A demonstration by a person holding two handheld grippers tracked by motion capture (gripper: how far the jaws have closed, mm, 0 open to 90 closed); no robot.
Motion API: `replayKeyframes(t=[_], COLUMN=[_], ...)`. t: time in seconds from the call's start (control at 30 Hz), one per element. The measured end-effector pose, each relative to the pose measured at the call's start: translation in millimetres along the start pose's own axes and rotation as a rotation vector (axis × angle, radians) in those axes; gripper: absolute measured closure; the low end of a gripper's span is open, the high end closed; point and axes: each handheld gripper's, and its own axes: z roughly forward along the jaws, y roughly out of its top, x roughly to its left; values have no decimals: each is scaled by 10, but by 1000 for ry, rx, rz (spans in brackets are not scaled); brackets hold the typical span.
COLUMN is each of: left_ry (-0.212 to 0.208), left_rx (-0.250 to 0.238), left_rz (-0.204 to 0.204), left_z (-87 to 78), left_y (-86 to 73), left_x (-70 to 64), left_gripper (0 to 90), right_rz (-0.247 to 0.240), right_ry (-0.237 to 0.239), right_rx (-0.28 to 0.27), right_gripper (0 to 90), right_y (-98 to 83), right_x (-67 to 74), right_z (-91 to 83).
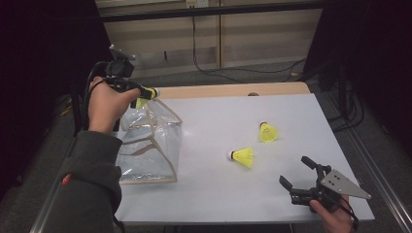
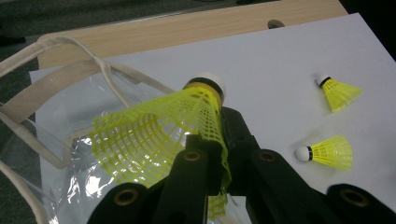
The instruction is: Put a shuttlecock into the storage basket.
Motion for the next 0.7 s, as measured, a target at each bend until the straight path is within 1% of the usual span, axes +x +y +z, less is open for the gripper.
replayKeyframes(t=[0.3, 0.6, 0.7], left_ry=[14, 34, 38], left_rx=[0, 1, -7], left_rz=[-12, -24, -32], left_z=[-36, -33, -26], left_y=[-4, -25, -34], left_x=[51, 116, 138], left_gripper=[883, 883, 882], right_rz=[1, -5, -5], right_ry=[-1, -2, -3], right_rx=[-2, -4, -4], right_gripper=[17, 17, 17], right_y=[0, 2, 2], right_x=[2, 4, 3], right_z=[1, 1, 1])
